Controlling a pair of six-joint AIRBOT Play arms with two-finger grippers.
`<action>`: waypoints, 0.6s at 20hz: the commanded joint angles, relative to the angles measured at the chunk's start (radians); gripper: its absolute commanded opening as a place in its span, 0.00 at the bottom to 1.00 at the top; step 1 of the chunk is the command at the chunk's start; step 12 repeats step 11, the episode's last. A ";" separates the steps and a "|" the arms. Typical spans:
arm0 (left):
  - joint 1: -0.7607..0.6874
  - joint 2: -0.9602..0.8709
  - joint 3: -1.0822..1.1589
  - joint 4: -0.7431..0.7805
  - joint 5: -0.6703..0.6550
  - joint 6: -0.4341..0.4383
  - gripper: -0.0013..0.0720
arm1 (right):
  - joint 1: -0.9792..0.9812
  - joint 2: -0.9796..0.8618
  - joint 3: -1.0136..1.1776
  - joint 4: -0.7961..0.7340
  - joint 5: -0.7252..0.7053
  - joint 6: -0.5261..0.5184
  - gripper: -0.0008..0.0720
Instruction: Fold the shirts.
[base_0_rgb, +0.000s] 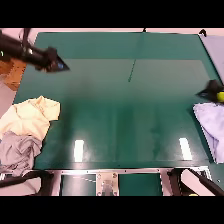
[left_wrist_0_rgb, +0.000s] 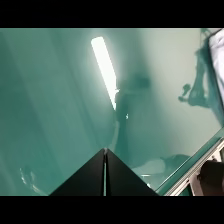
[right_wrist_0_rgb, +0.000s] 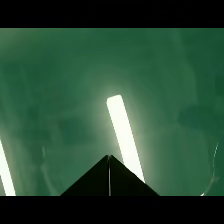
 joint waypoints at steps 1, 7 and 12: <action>-0.055 0.260 -0.415 0.048 0.153 0.009 0.04 | 0.297 0.124 -0.221 0.006 -0.088 0.048 0.04; -0.058 0.363 -0.574 0.048 0.155 0.005 0.05 | 0.439 0.142 -0.288 0.014 -0.054 0.050 0.04; -0.058 0.363 -0.574 0.048 0.164 0.004 0.05 | 0.441 0.142 -0.288 0.013 -0.054 0.050 0.04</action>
